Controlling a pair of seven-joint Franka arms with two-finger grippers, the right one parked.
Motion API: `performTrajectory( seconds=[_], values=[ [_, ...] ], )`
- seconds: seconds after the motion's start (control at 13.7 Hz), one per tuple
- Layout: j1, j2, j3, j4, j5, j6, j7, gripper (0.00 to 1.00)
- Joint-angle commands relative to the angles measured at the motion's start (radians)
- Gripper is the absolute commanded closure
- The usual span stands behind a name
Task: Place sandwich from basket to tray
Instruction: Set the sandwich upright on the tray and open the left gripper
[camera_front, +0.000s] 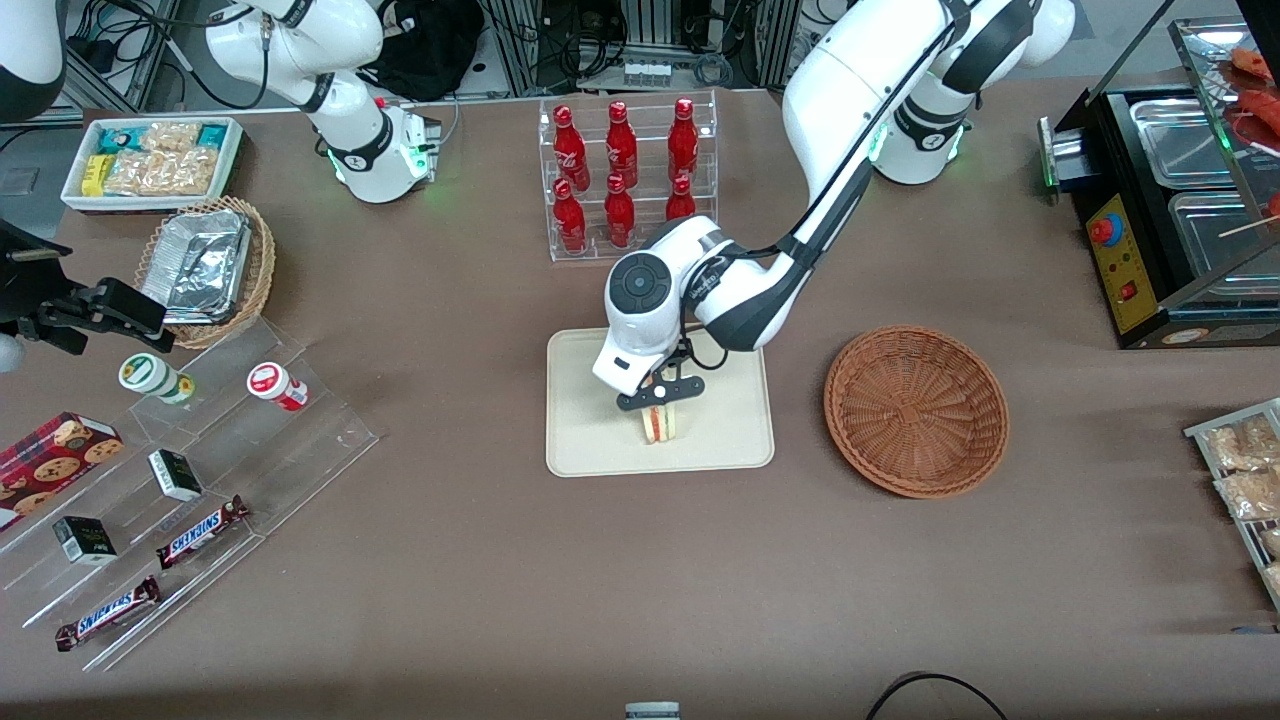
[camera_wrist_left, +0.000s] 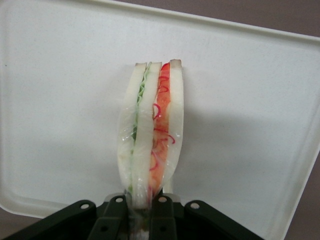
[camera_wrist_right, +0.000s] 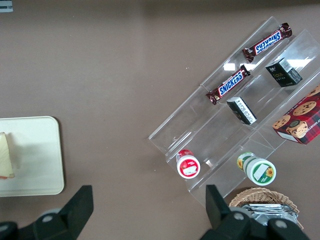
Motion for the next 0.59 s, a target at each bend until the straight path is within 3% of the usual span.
performTrajectory(
  seconds=[0.0, 0.22, 0.29, 0.44, 0.51],
  values=[
    [-0.011, 0.012, 0.007, 0.022, 0.023, 0.001, -0.022, 0.95],
    [-0.012, 0.023, 0.007, 0.022, 0.024, -0.001, -0.020, 0.93],
    [-0.011, 0.021, 0.006, 0.022, 0.023, -0.001, -0.022, 0.84],
    [-0.011, 0.012, 0.006, 0.022, 0.016, -0.006, -0.049, 0.01],
    [-0.008, 0.003, 0.005, 0.022, 0.021, -0.012, -0.051, 0.00]
  ],
)
